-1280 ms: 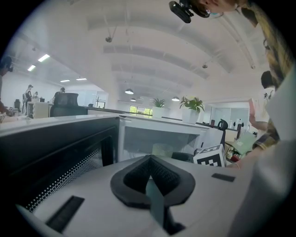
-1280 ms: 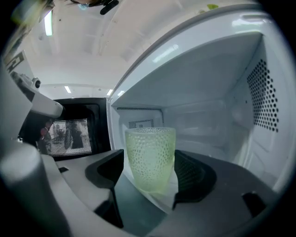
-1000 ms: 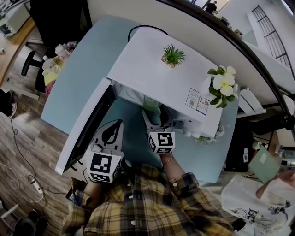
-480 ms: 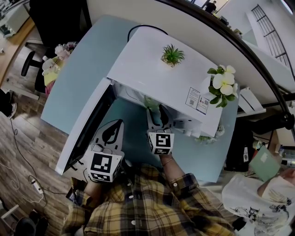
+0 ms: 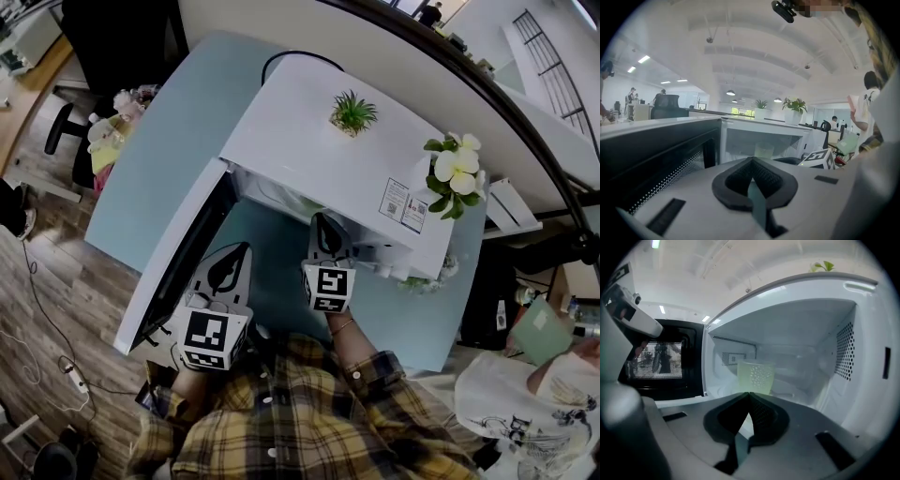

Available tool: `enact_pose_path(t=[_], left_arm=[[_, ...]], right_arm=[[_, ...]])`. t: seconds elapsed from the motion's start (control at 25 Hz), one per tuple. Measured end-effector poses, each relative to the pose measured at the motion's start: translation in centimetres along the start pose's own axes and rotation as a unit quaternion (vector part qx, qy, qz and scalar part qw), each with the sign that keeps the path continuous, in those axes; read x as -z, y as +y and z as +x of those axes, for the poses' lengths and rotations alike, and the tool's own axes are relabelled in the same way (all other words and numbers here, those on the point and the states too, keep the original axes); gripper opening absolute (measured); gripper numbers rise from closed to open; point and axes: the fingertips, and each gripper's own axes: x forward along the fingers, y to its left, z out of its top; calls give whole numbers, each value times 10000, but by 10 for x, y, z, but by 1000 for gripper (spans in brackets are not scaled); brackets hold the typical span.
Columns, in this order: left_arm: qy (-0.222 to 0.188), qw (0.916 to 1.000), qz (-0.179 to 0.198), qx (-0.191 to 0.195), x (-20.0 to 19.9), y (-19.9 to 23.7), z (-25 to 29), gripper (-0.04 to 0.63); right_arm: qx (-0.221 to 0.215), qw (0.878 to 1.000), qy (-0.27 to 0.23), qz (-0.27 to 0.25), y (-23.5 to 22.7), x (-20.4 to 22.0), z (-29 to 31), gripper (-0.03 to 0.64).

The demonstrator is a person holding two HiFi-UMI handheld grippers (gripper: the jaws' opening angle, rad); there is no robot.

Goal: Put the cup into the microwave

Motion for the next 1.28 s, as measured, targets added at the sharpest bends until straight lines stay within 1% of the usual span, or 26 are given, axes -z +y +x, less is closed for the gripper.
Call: enact_pose_path(t=[0.6, 0.96, 1.28], left_arm=[[-69, 9999, 42, -104, -5, 4, -1, -11], [-163, 9998, 134, -51, -11, 0, -4, -11], [-237, 9994, 239, 103, -19, -12, -3, -11]], right_arm=[[-91, 9997, -210, 91, -4, -11, -8, 5], [-276, 9981, -505, 215, -6, -32, -28, 5], [-528, 9951, -763, 329, -6, -57, -61, 5]])
